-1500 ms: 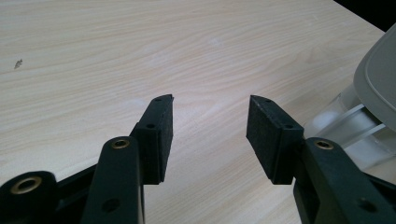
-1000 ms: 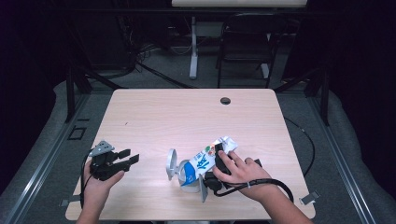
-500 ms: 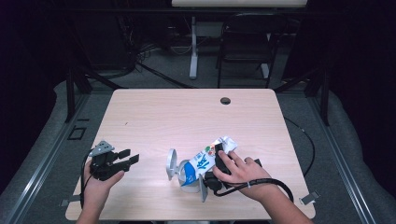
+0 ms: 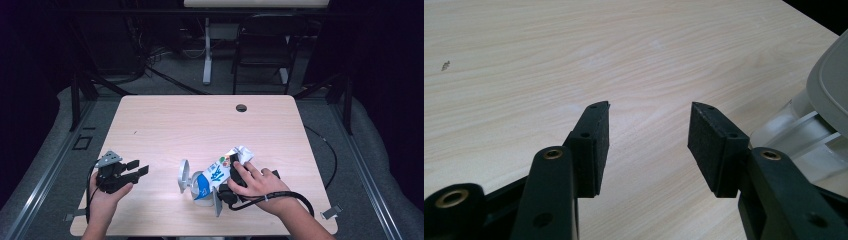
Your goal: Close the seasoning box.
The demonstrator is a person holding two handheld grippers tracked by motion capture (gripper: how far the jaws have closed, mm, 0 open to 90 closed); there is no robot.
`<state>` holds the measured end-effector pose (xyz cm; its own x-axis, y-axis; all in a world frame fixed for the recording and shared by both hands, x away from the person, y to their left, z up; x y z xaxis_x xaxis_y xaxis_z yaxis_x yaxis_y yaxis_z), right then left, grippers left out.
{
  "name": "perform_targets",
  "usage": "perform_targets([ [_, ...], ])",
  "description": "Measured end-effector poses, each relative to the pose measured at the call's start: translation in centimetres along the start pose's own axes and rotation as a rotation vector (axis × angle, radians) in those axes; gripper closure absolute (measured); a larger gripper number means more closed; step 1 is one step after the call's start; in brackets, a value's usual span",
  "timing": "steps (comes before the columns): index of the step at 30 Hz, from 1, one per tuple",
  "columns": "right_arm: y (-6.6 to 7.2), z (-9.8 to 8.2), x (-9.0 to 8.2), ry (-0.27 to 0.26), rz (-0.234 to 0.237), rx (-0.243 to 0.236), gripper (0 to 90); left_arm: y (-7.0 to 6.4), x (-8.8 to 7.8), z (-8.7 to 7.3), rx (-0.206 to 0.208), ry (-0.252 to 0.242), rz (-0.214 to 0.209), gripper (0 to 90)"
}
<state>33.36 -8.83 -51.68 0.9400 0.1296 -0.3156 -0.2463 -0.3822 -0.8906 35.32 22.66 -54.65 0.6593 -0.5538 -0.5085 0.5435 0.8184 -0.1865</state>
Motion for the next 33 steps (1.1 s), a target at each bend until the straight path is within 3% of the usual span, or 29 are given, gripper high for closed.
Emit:
perform_targets([
  [33,-0.11,0.05,-0.07,-0.006,-0.008,-0.005,69.1,0.09,-0.04,0.02,-0.004,-0.005,0.001,51.6],
])
Point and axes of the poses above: each handheld gripper's, and its own axes: x roughly forward along the jaws, z roughly out of its top, y roughly to its left, the point moved 7 cm from there along x, roughly forward along the jaws, and after that the axes turned 4 degrees about -y, right-handed, at the moved point
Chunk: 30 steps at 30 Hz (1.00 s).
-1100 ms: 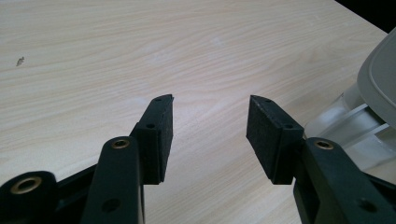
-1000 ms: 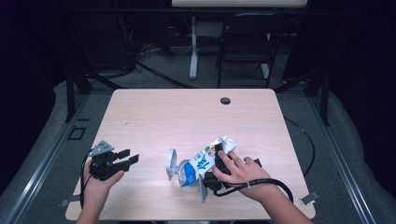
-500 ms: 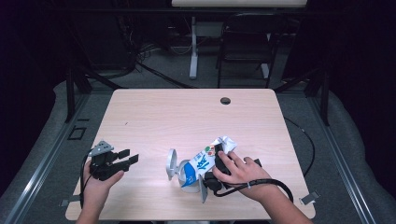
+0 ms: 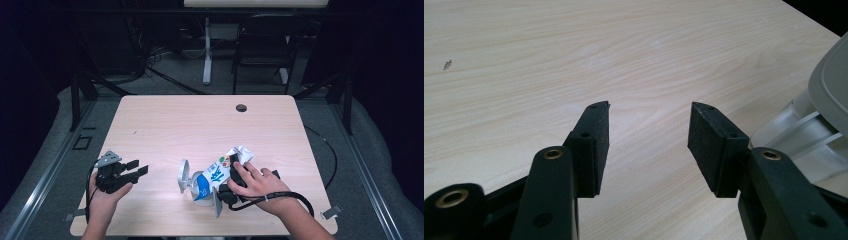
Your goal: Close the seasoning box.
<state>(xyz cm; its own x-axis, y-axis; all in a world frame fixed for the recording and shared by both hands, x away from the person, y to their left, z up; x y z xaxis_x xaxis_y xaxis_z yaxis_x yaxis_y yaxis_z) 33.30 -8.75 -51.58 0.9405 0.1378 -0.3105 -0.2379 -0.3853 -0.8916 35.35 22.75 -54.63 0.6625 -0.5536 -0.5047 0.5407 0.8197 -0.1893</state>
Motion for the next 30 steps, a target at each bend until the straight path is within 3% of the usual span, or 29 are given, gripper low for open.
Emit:
perform_targets([
  [30,-0.09,-0.01,-0.16,0.002,-0.003,0.001,70.8,0.10,-0.03,-0.04,-0.001,-0.001,0.001,51.6],
])
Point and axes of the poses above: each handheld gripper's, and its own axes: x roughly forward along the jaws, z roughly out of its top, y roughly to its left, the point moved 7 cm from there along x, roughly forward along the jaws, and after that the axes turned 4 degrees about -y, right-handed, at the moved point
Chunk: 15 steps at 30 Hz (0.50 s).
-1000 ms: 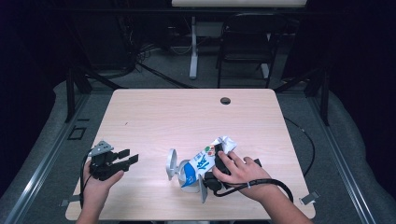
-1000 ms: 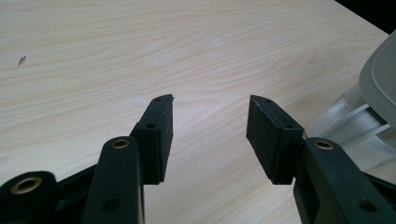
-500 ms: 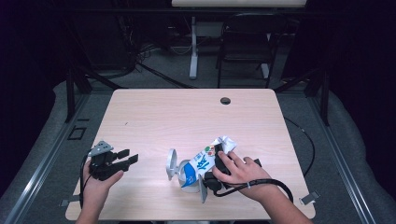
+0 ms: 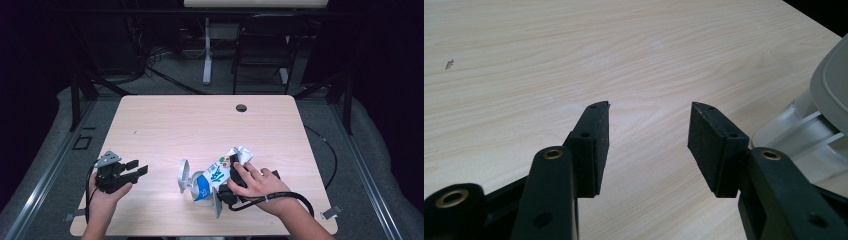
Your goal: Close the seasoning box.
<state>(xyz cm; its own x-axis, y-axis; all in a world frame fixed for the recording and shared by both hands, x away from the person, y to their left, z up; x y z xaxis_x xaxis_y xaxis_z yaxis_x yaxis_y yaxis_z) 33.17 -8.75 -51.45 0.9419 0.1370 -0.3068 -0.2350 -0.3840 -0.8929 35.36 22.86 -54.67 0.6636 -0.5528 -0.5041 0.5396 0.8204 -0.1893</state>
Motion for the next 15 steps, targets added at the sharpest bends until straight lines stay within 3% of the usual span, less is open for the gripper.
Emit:
perform_targets([
  [15,0.18,-0.05,-0.03,-0.011,0.003,0.012,73.1,0.14,0.09,-0.19,-0.003,0.009,0.003,51.6],
])
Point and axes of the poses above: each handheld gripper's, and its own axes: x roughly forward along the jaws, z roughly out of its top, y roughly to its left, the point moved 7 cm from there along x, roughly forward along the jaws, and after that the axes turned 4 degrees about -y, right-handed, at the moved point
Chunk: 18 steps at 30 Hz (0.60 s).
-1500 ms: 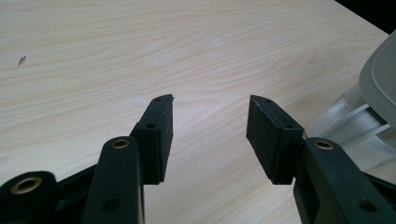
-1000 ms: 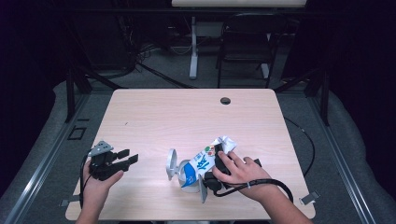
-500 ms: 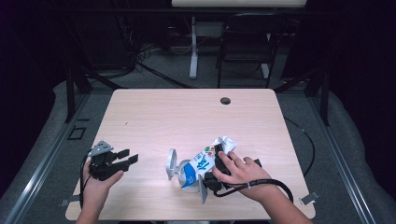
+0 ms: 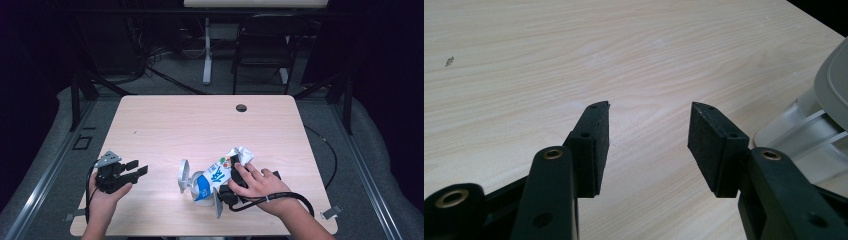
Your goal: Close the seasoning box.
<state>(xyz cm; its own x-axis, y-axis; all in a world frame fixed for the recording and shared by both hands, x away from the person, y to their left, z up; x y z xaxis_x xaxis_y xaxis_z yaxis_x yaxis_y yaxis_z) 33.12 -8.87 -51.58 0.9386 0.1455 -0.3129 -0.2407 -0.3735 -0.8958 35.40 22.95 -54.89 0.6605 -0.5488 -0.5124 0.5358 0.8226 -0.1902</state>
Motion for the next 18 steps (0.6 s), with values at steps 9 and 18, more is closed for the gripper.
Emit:
perform_targets([
  [9,0.07,-0.01,0.05,0.005,0.005,0.006,75.2,0.05,0.09,-0.06,-0.003,-0.003,0.001,51.6],
  [18,0.16,-0.02,-0.01,0.009,0.011,0.015,77.5,0.06,0.10,-0.08,-0.004,-0.002,0.002,51.6],
])
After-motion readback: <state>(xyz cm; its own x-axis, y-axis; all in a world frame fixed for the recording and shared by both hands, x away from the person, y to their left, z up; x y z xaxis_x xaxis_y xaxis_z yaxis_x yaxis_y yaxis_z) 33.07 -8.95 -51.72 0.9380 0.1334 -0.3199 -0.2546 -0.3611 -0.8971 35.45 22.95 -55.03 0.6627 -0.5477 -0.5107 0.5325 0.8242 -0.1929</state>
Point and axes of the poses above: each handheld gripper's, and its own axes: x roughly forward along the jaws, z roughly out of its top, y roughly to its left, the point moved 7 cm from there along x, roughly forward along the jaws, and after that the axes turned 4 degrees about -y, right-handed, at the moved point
